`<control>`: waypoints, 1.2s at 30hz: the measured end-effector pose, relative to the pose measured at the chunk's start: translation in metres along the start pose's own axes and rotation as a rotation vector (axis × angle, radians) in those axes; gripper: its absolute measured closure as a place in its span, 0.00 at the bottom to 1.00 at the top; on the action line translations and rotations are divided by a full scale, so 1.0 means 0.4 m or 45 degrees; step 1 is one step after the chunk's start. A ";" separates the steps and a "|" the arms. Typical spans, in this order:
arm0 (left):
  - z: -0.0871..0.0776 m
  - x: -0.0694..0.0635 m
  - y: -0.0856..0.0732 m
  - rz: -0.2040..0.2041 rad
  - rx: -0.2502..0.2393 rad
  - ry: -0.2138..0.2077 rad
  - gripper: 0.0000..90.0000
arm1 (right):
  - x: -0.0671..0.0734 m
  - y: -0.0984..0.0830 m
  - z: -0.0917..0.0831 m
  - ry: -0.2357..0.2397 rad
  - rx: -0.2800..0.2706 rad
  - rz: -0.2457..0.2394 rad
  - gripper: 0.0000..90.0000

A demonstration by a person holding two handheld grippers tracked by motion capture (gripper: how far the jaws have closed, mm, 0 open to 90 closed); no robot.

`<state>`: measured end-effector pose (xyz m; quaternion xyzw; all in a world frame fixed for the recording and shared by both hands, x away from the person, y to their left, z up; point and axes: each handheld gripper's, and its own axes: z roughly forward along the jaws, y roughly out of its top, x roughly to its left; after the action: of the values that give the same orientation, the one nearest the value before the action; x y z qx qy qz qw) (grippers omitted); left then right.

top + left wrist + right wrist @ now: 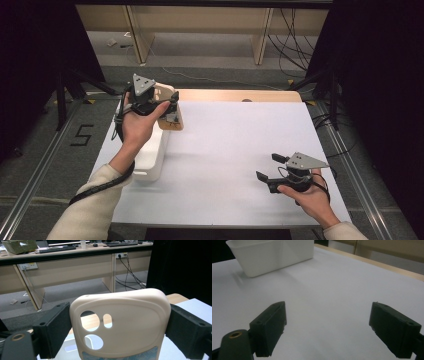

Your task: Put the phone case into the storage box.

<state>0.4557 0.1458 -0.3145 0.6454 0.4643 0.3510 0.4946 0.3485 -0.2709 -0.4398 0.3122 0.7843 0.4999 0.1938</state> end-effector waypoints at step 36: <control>-0.015 0.038 0.000 0.006 0.001 0.037 0.12 | 0.001 0.000 0.001 0.002 0.003 0.003 0.17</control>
<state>0.4551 0.1620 -0.3128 0.6415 0.4701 0.3612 0.4868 0.3484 -0.2704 -0.4402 0.3129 0.7846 0.4995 0.1923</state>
